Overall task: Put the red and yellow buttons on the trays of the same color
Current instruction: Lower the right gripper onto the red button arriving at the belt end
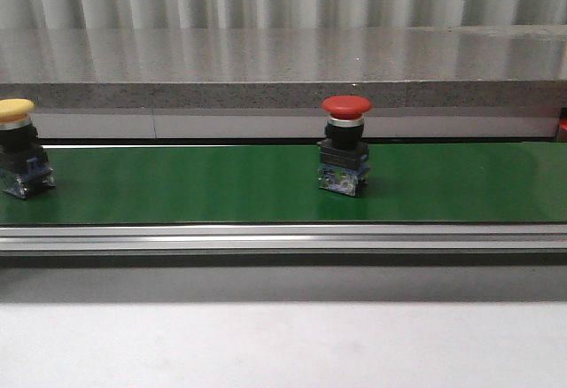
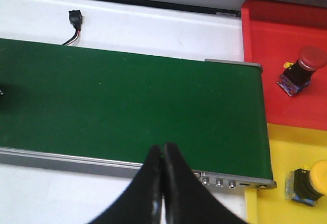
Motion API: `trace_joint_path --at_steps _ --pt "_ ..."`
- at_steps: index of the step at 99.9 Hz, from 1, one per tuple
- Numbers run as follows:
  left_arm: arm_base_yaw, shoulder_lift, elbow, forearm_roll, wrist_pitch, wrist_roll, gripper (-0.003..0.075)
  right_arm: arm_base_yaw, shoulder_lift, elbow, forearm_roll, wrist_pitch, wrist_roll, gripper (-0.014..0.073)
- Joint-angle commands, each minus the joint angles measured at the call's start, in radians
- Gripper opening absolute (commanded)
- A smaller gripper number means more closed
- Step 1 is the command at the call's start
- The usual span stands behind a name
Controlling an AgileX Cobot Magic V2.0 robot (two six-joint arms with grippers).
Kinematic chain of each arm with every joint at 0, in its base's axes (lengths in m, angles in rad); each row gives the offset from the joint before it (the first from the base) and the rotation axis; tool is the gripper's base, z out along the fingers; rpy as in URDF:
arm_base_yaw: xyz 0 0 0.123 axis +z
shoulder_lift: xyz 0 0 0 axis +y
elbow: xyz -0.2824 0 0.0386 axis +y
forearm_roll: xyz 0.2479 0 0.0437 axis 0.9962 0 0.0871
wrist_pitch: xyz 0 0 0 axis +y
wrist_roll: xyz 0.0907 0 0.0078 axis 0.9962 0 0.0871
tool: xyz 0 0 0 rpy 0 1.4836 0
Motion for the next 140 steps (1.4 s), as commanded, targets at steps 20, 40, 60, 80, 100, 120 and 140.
trace_joint_path --at_steps 20,40,60,80,100,120,140 --pt "-0.007 -0.004 -0.026 -0.010 -0.076 -0.002 -0.0020 -0.002 -0.005 -0.024 0.004 -0.057 -0.010 0.0097" --pt "-0.007 -0.004 -0.026 -0.010 -0.076 -0.002 -0.0020 -0.002 -0.005 -0.024 0.009 -0.021 -0.010 0.0568" --pt "-0.007 -0.004 -0.026 -0.010 -0.076 -0.002 -0.0020 -0.002 -0.004 -0.024 0.062 -0.033 -0.010 0.0657" --pt "-0.007 -0.004 -0.026 -0.010 -0.076 -0.002 -0.0020 0.006 0.063 -0.088 0.069 0.003 -0.012 0.0654" --pt "-0.007 -0.004 -0.026 -0.010 -0.076 -0.002 -0.0020 0.096 0.249 -0.186 0.070 0.092 -0.065 0.0654" --pt "-0.007 -0.004 -0.026 -0.010 -0.076 -0.002 -0.0020 0.175 0.434 -0.276 0.070 0.091 -0.067 0.0654" --pt "-0.007 -0.004 -0.026 -0.010 -0.076 -0.002 -0.0020 0.238 0.590 -0.360 0.070 0.094 -0.067 0.0654"
